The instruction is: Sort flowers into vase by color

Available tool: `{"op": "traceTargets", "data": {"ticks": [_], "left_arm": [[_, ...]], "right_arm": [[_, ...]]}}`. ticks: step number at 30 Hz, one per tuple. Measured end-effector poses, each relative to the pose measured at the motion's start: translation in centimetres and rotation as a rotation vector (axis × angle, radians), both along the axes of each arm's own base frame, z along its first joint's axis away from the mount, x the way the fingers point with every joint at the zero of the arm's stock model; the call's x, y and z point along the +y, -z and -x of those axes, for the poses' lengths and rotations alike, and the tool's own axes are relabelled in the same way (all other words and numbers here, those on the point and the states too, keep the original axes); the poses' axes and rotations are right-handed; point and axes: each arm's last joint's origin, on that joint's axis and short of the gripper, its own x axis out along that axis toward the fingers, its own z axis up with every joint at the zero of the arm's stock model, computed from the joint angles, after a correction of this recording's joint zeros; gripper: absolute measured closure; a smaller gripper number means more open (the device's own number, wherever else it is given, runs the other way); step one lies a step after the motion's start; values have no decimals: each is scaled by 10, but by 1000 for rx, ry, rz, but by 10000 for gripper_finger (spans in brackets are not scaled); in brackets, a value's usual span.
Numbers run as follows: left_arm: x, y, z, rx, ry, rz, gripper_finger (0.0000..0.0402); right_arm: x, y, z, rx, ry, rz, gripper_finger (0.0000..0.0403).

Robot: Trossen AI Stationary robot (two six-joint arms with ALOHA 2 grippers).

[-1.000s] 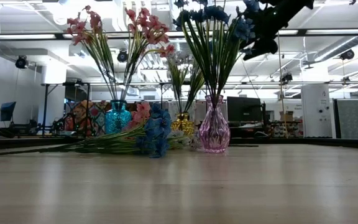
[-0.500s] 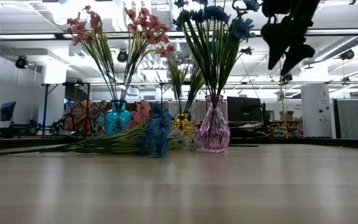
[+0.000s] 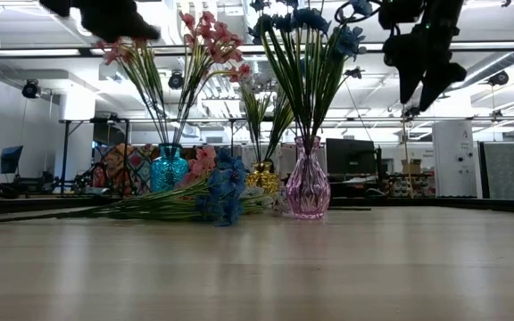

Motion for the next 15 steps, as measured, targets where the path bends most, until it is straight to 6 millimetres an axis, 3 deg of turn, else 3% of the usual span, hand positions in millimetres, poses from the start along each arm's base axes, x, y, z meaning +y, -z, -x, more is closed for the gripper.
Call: {"op": "traceTargets", "data": {"ticks": [7, 15], "left_arm": [[0, 31, -6, 188, -76, 15, 212], [7, 53, -3, 413, -130, 100, 212]], "right_arm": [[11, 10, -6, 22, -17, -38, 117], [28, 22, -14, 50, -46, -81, 116]]}}
